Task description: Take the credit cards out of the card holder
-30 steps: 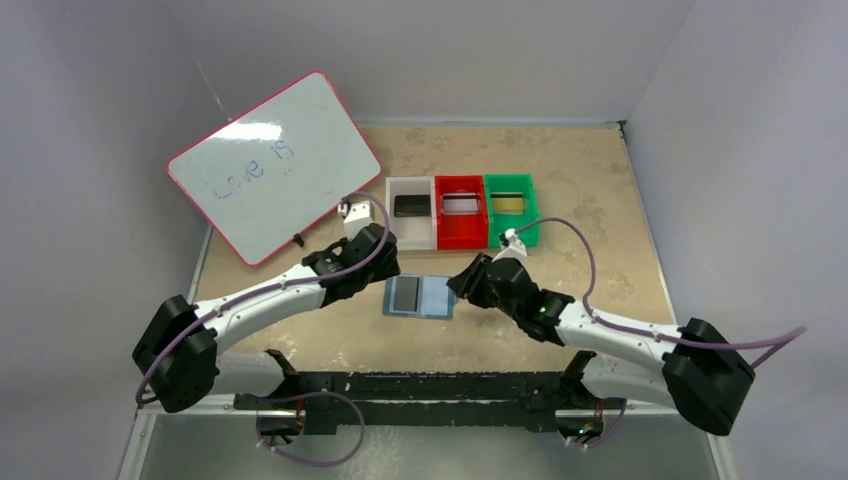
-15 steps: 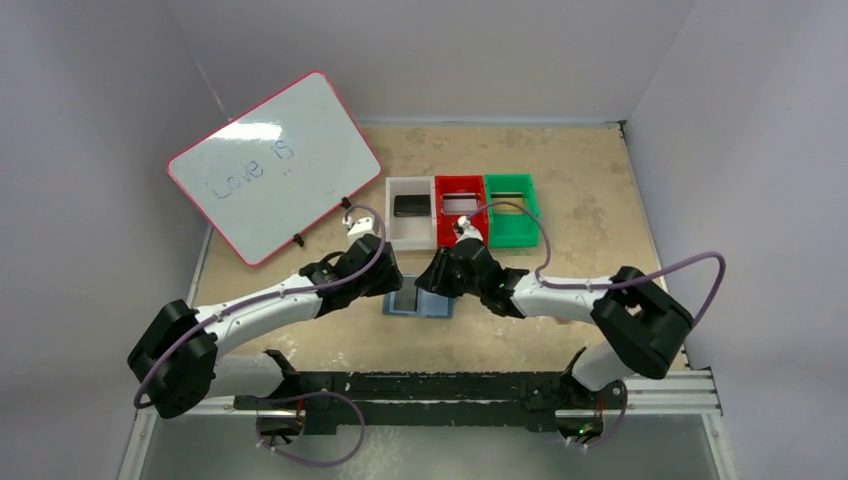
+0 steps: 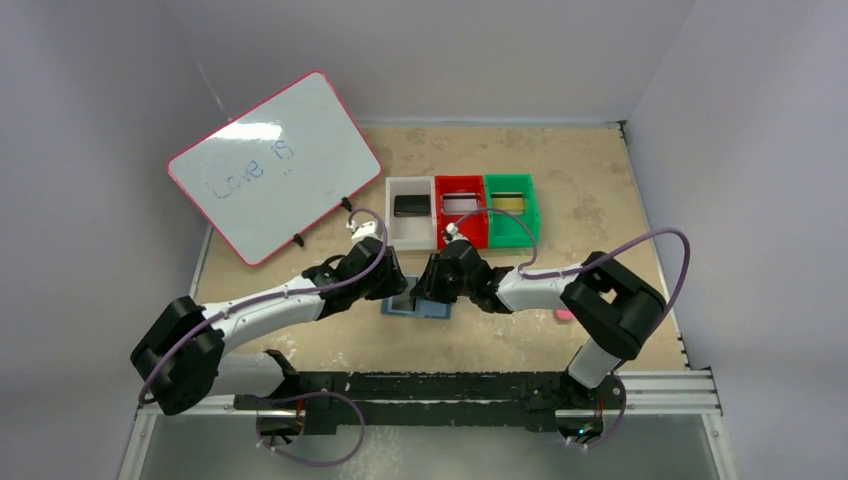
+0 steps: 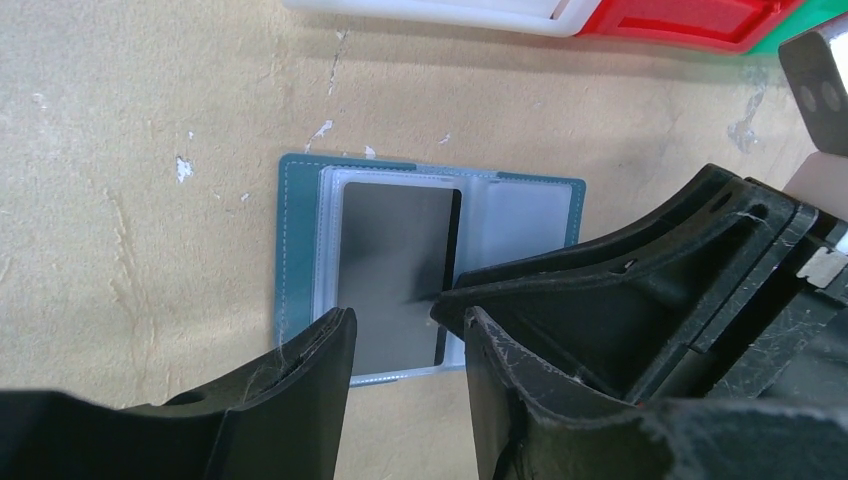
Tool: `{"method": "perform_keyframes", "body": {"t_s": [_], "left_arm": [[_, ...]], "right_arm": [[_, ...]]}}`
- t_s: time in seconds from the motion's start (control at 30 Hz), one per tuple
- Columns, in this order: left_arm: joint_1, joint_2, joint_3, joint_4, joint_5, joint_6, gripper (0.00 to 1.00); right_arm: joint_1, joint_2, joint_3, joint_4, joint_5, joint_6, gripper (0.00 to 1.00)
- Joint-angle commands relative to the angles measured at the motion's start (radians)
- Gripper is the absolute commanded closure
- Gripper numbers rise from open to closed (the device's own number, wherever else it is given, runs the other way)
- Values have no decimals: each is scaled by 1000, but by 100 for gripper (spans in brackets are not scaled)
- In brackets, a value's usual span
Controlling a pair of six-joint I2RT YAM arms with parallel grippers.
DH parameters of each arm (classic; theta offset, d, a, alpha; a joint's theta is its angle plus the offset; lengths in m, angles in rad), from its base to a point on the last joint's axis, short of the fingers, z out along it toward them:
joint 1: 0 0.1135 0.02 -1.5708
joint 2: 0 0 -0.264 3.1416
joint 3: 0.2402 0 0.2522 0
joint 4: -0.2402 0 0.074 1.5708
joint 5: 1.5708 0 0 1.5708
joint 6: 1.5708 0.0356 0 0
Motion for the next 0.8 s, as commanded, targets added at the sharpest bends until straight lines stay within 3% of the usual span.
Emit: {"method": "perform_keyframes", "body": {"t_s": [0.0,0.5,0.77], "left_arm": [[3,20,2,52,28,1,56],[3,113,5,47,21,23,57],[3,138,-13,57,29,33,67]], "right_arm": [[-3,0,32,6,-10,28,69],[-3,25,27,21,-10,49,77],[-4,26,18,34,-6,64,78]]}}
